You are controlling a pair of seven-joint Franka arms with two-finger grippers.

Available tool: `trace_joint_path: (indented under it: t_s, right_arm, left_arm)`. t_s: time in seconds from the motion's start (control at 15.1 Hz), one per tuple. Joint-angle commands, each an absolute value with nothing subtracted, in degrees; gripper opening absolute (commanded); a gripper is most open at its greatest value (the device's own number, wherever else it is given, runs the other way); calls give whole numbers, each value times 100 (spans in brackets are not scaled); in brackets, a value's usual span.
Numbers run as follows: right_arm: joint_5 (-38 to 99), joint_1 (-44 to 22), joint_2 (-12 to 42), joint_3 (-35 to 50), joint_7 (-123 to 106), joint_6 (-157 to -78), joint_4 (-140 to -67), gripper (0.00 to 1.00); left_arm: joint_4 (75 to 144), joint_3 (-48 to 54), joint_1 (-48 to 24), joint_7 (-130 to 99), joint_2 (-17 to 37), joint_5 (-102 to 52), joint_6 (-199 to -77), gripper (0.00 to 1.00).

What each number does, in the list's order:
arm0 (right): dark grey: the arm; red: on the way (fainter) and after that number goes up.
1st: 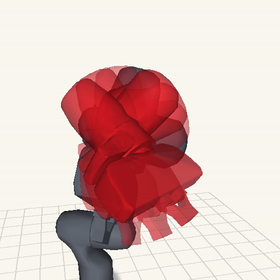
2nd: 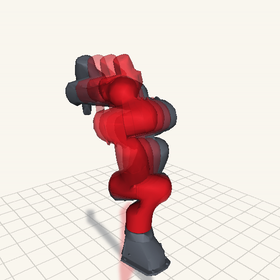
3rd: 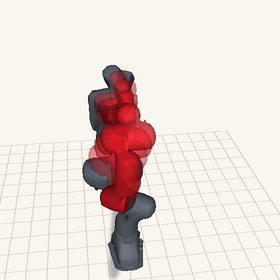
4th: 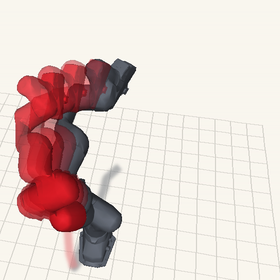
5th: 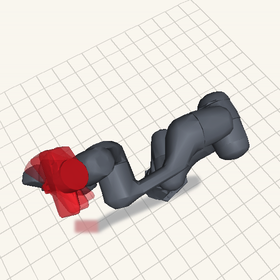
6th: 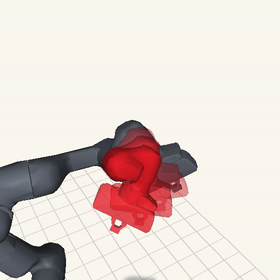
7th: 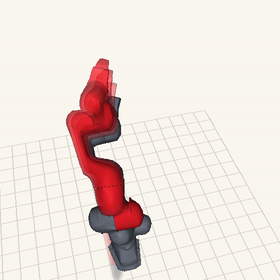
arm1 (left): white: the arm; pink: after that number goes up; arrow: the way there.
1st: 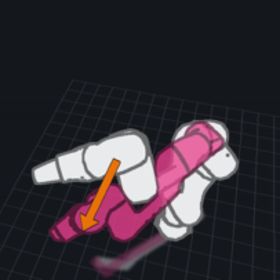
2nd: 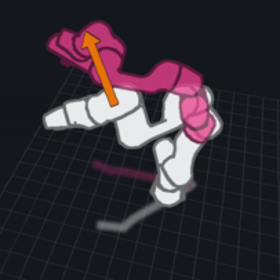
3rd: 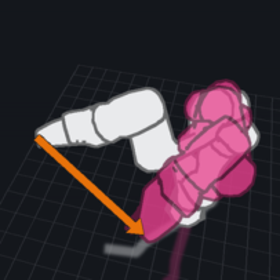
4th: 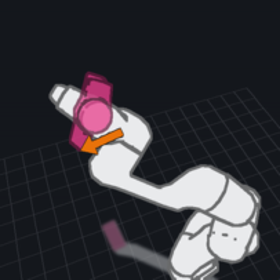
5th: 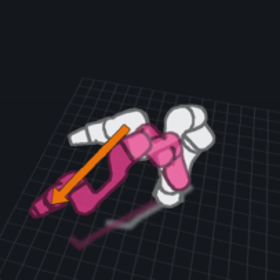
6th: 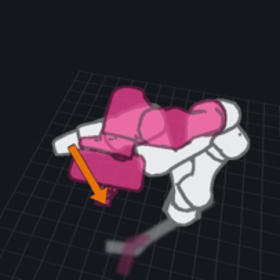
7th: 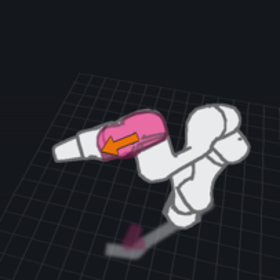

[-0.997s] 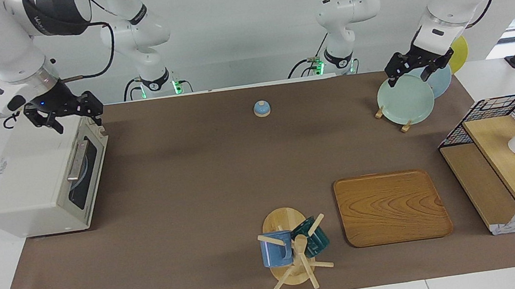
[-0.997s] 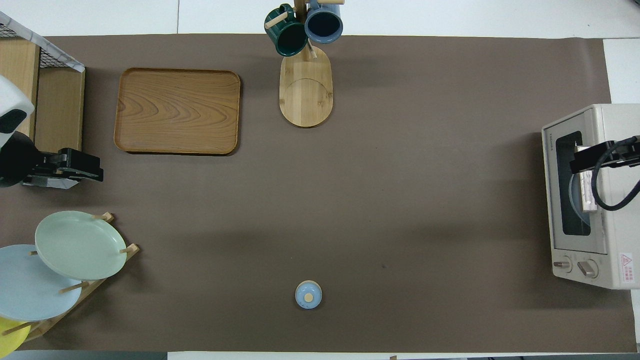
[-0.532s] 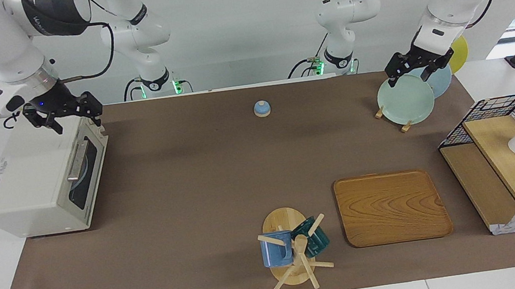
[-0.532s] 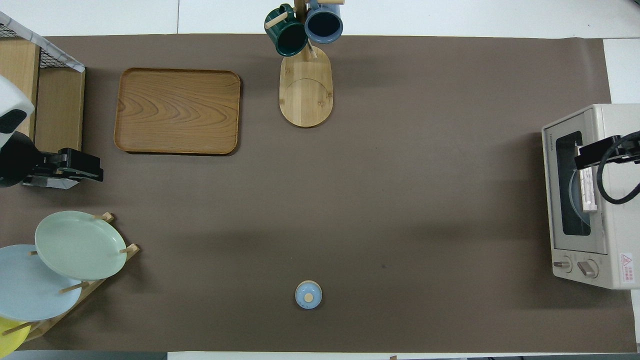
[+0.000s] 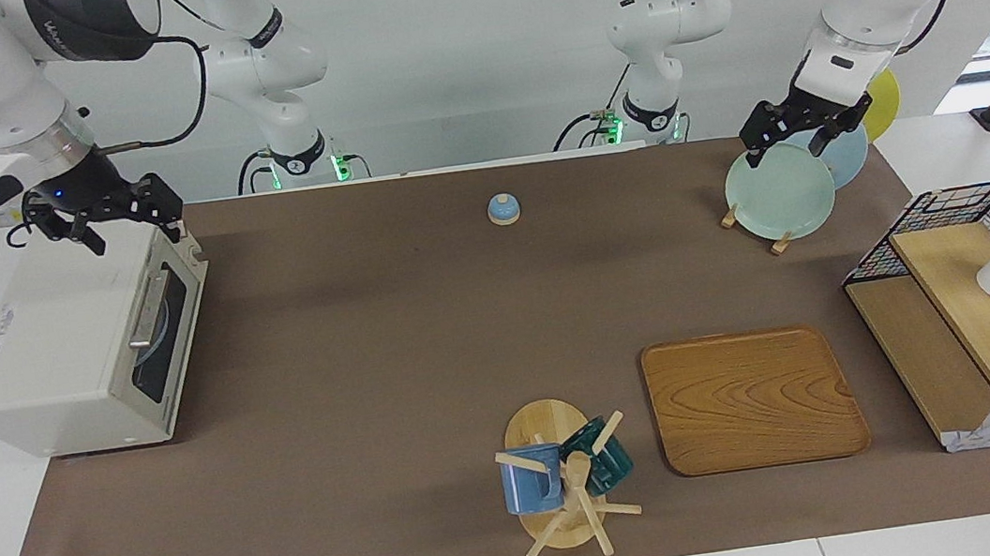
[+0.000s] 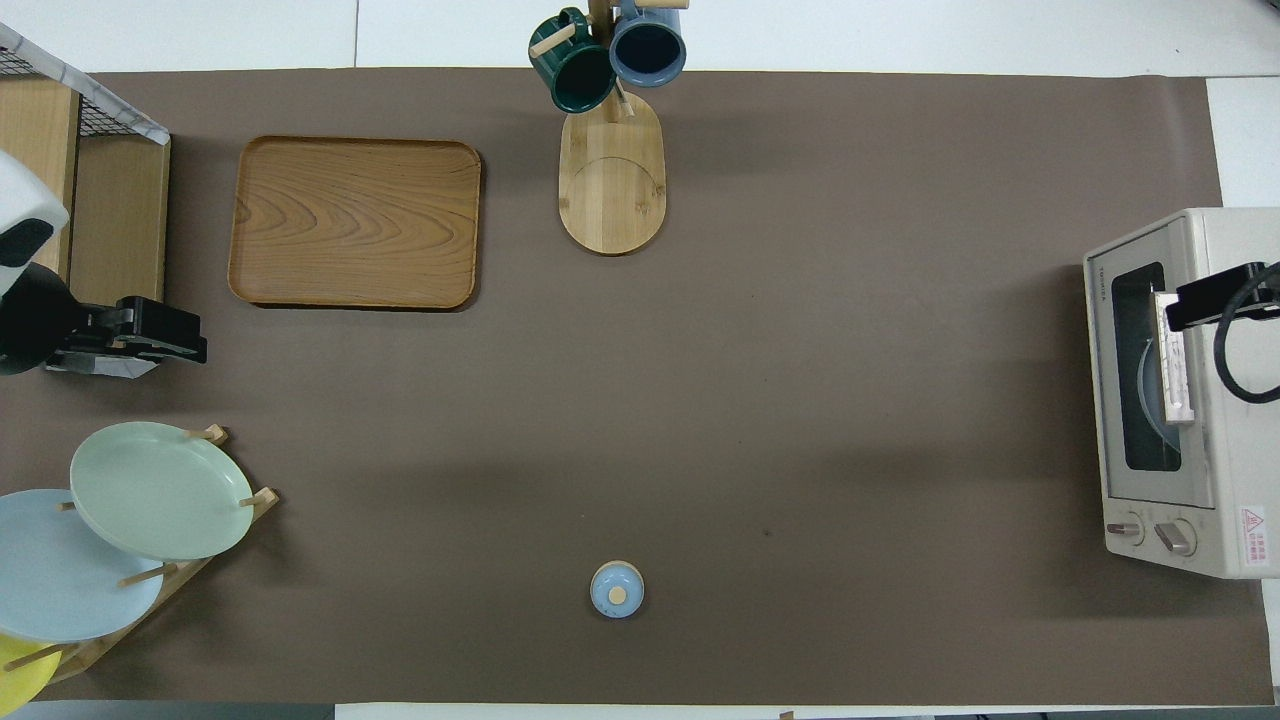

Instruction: Put eggplant into oven

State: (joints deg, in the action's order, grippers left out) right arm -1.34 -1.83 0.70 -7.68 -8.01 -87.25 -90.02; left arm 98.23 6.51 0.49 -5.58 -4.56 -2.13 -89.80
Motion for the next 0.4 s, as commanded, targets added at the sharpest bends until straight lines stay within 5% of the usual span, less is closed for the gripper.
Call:
trace_joint_path:
  t_s: [0.0, 0.33]
  right_arm:
    - [-26, -105, 106, -730, -519, -8613, -8886, 100]
    - [-62, -114, 105, -721, -510, -8622, -8894, 100]
  left_arm:
    - [9791, 703, 132, -527, -501, -123, -8877, 100]
    - [9791, 703, 132, -527, -501, -114, -8877, 100]
